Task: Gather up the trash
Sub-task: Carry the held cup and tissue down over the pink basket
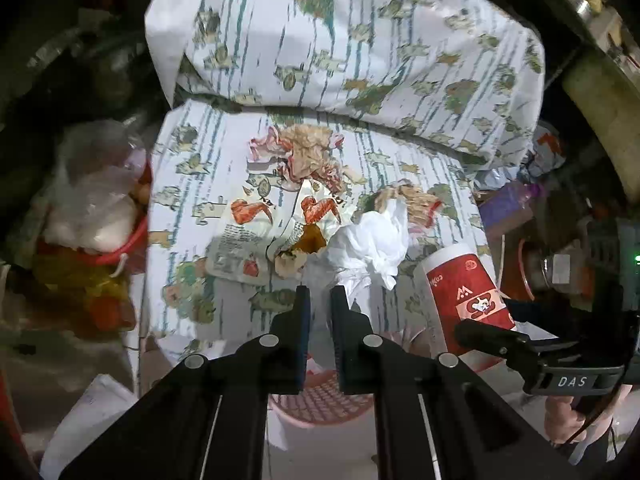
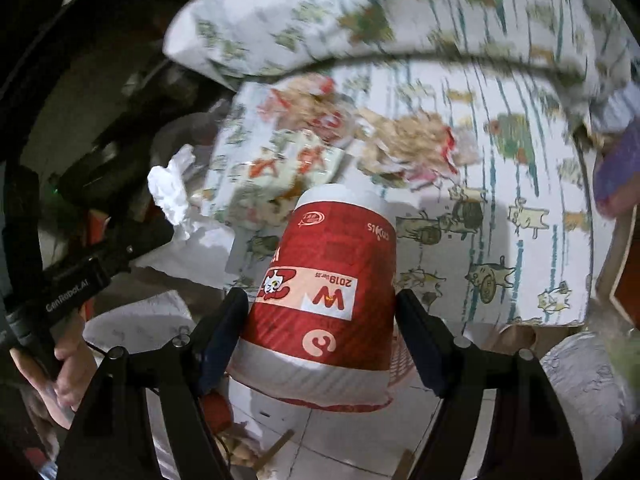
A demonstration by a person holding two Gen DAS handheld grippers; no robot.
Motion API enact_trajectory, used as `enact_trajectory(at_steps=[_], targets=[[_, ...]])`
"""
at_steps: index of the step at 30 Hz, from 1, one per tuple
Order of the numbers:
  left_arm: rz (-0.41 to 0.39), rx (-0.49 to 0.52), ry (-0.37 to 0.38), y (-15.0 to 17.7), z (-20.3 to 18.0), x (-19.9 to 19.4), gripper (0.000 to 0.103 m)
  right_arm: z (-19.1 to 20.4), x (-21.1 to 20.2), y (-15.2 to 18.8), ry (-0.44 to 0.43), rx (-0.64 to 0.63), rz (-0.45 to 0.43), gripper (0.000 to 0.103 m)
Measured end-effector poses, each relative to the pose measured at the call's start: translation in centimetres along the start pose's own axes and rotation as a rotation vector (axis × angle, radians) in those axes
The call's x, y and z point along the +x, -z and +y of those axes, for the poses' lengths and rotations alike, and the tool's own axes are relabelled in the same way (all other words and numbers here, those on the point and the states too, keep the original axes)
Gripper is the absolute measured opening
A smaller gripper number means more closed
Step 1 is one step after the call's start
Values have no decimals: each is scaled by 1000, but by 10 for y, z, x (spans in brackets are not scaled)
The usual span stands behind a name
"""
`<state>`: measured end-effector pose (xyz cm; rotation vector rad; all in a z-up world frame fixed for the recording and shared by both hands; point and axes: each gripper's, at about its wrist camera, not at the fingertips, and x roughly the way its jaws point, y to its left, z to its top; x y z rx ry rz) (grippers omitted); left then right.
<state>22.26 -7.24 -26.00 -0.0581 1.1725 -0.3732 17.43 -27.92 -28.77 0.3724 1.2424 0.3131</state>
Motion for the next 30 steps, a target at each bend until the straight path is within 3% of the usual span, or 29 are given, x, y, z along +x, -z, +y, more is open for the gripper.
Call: enact_trajectory(at_steps=[4, 7, 14, 17, 21, 24, 29, 30], targets=[[30, 29, -13, 19, -11, -18, 12, 16, -13, 21, -42, 19, 22, 74], [83, 69, -10, 37, -22, -13, 12, 24, -6, 36, -12, 13, 42, 74], [189, 47, -34, 68, -9, 38, 12, -4, 45, 64, 18, 73, 168, 74], [241, 26, -40, 76, 3, 60, 12, -19, 66, 68, 10, 116, 239, 74], [285, 16, -52, 84, 11, 81, 12, -23, 84, 67, 48, 117, 263, 74], [317, -17, -6, 85, 15, 91, 12, -29, 92, 65, 45, 150, 268, 75], [304, -46, 30, 80, 21, 90, 13, -46, 99, 63, 3, 257, 277, 76], [301, -50, 35, 80, 21, 89, 20, -48, 99, 63, -13, 275, 277, 76]])
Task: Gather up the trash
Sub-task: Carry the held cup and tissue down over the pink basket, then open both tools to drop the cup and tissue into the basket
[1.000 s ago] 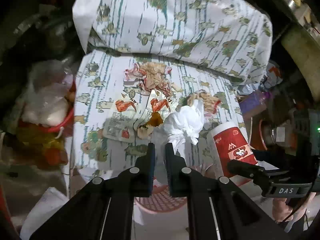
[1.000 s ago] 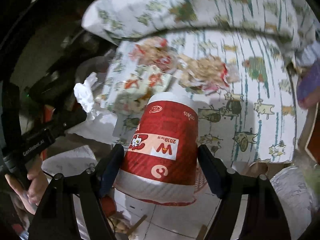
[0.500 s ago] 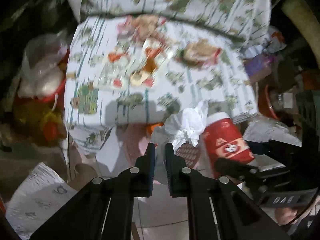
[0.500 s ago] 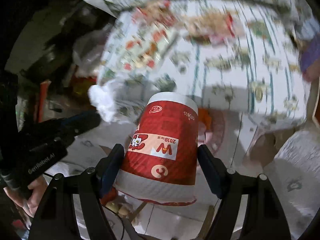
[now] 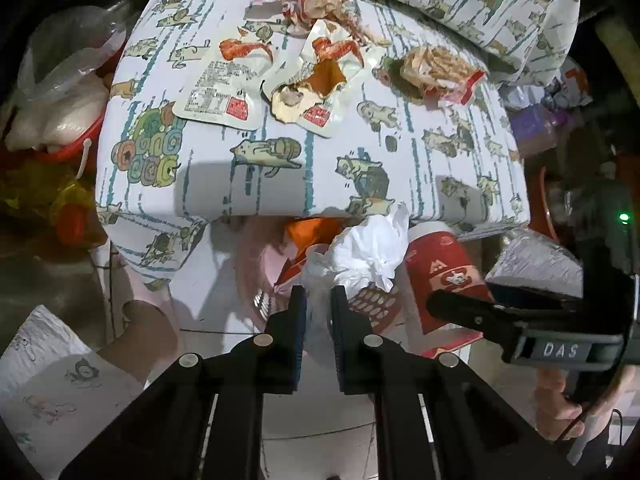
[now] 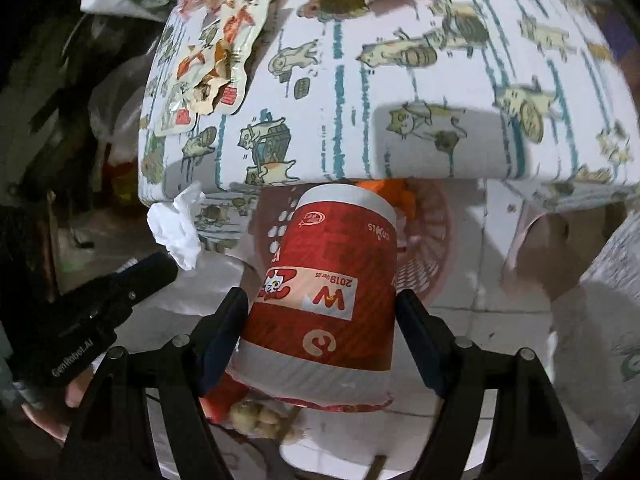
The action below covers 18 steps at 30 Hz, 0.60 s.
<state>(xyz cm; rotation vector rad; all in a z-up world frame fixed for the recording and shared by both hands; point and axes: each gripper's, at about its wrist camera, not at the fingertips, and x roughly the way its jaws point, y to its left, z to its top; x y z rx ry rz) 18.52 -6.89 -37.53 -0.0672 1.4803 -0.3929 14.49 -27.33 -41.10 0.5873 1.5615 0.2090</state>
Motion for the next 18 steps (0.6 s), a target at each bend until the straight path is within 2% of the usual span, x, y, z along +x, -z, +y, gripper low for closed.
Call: enact_trajectory(at_steps=[1, 3, 4, 10, 18], targets=[[1, -3, -2, 0, 1, -1, 26, -2, 0, -1, -17, 15, 1, 76], [-18, -4, -8, 0, 1, -6, 58, -2, -2, -1, -36, 35, -1, 79], [-32, -1, -13, 1, 0, -8, 60, -3, -4, -1, -44, 43, -6, 82], [-98, 12, -96, 0, 6, -24, 60, 0, -22, -1, -32, 37, -72, 82], [-165, 0, -127, -1, 12, -42, 60, 13, -48, -1, 32, -48, -202, 82]])
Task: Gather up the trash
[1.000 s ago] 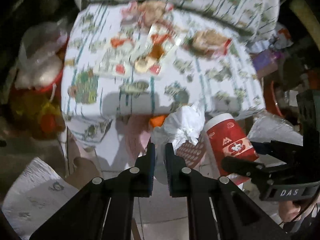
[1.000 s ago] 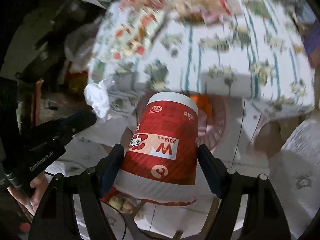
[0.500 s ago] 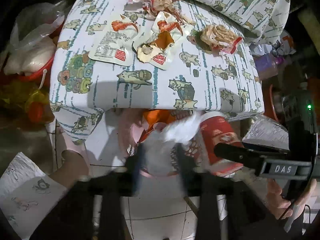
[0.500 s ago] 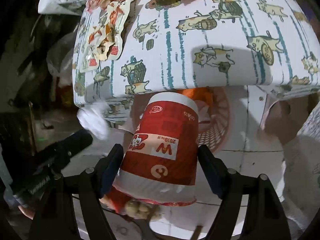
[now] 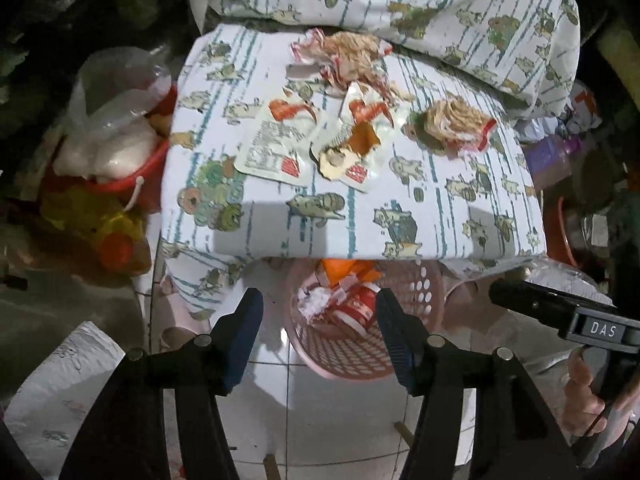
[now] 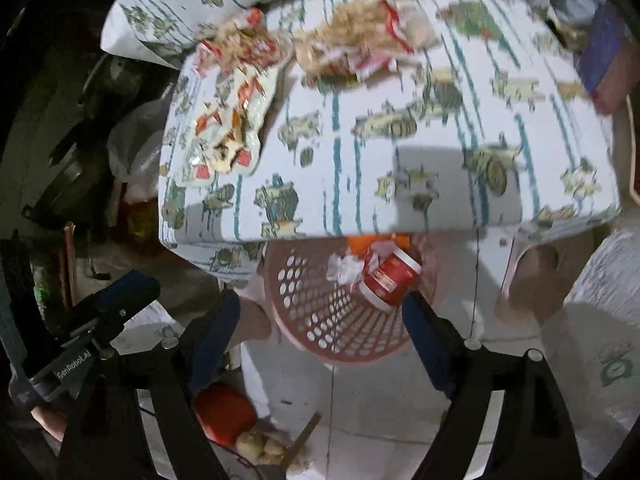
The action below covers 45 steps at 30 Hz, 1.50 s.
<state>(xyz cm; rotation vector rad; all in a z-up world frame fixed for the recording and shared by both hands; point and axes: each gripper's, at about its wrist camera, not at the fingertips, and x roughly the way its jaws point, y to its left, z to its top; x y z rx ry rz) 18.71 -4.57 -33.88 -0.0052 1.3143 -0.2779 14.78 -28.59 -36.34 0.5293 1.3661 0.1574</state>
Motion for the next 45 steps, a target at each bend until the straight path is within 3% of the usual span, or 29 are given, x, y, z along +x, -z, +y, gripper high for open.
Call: enact_trajectory(at_steps=[6, 11, 15, 18, 36, 45], targets=[[-72, -18, -3, -4, -2, -16, 61, 9, -16, -1, -18, -38, -96, 82], [-131, -7, -62, -8, -4, -26, 61, 23, -34, 1, 11, -97, -204, 82], [-116, -25, 23, -10, -1, -29, 61, 33, -46, 3, 75, -156, -289, 83], [-133, -24, 3, -9, -2, -33, 61, 35, -52, 4, 102, -171, -333, 84], [-202, -6, -58, -30, -6, -44, 62, 27, -52, -8, 115, -112, -349, 84], [-135, -1, -26, -49, -10, -27, 62, 31, -52, -33, 157, -138, -355, 84]])
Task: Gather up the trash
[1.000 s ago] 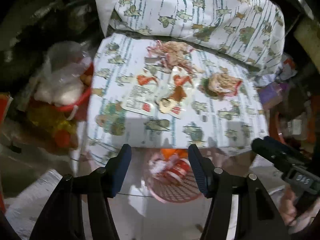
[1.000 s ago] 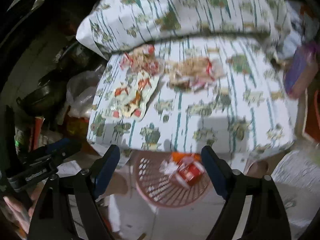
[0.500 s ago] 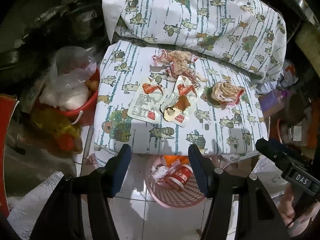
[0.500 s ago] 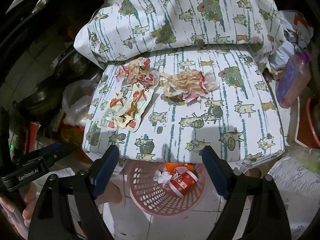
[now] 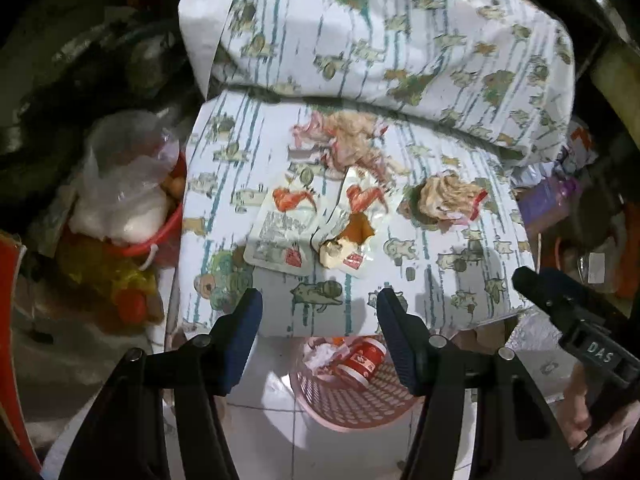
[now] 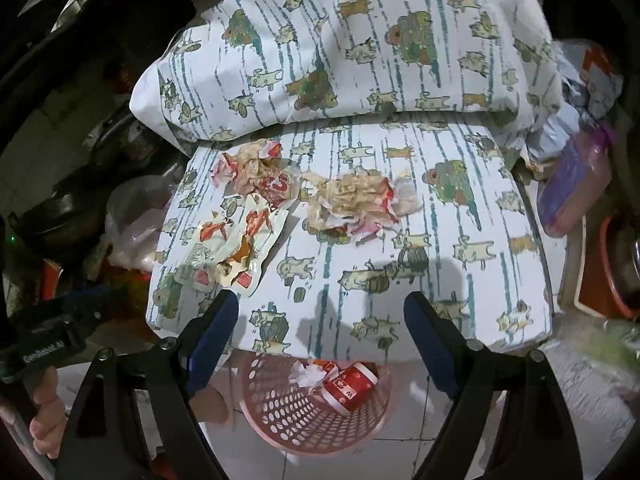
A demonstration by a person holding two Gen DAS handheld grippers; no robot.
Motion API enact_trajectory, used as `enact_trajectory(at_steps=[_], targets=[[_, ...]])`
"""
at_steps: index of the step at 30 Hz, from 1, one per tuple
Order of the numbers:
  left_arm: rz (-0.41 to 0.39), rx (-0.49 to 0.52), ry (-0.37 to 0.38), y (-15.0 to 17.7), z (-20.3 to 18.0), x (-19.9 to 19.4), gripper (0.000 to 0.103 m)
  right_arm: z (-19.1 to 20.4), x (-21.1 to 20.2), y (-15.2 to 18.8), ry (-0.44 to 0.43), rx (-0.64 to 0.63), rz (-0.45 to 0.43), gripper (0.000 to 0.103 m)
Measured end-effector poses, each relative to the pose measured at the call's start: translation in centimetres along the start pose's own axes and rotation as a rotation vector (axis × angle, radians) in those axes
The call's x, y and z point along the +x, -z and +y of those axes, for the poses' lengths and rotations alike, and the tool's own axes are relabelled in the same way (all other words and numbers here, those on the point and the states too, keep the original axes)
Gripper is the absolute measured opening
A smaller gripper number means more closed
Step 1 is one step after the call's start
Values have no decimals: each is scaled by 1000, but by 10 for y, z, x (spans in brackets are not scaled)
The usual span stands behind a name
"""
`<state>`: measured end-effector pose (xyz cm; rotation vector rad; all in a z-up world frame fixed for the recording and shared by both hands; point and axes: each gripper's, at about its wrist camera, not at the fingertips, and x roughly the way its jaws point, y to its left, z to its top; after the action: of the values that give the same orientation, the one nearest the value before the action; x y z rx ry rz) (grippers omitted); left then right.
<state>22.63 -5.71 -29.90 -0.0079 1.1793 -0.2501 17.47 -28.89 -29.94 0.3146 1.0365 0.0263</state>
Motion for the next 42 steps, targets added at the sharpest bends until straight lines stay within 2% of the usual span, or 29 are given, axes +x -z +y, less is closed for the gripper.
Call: enact_trajectory(at_steps=[2, 4, 8, 11, 14, 17, 20, 26, 28, 32, 36, 40, 42], targets=[[20, -1, -6, -3, -2, 7, 62, -1, 3, -5, 2, 5, 11, 84], [33, 16, 19, -12, -5, 13, 62, -1, 5, -13, -4, -7, 19, 84], [45, 35, 0, -31, -9, 23, 62, 0, 3, -38, 36, -47, -43, 84], [69, 53, -7, -42, -11, 35, 62, -4, 6, -54, 42, -45, -54, 84], [97, 103, 4, -54, -21, 49, 62, -5, 13, -67, 68, -65, -57, 84], [105, 191, -16, -65, -36, 63, 62, -7, 23, -81, 93, -93, -58, 84], [146, 252, -6, -72, -48, 83, 62, -12, 36, -93, 124, -107, -40, 84], [212, 250, 39, -79, -57, 110, 62, -27, 55, -112, 111, -54, 15, 84], [215, 262, 40, -82, -61, 117, 57, -32, 61, -118, 102, -31, 38, 84], [236, 245, 24, -86, -65, 132, 39, -34, 69, -124, 105, -10, 61, 84], [254, 223, 4, -85, -60, 144, 36, -33, 76, -124, 107, -4, 87, 84], [292, 207, 24, -79, -58, 151, 34, -31, 84, -119, 121, -1, 116, 84], [304, 212, 18, -74, -59, 152, 24, -29, 88, -118, 125, -4, 129, 84]])
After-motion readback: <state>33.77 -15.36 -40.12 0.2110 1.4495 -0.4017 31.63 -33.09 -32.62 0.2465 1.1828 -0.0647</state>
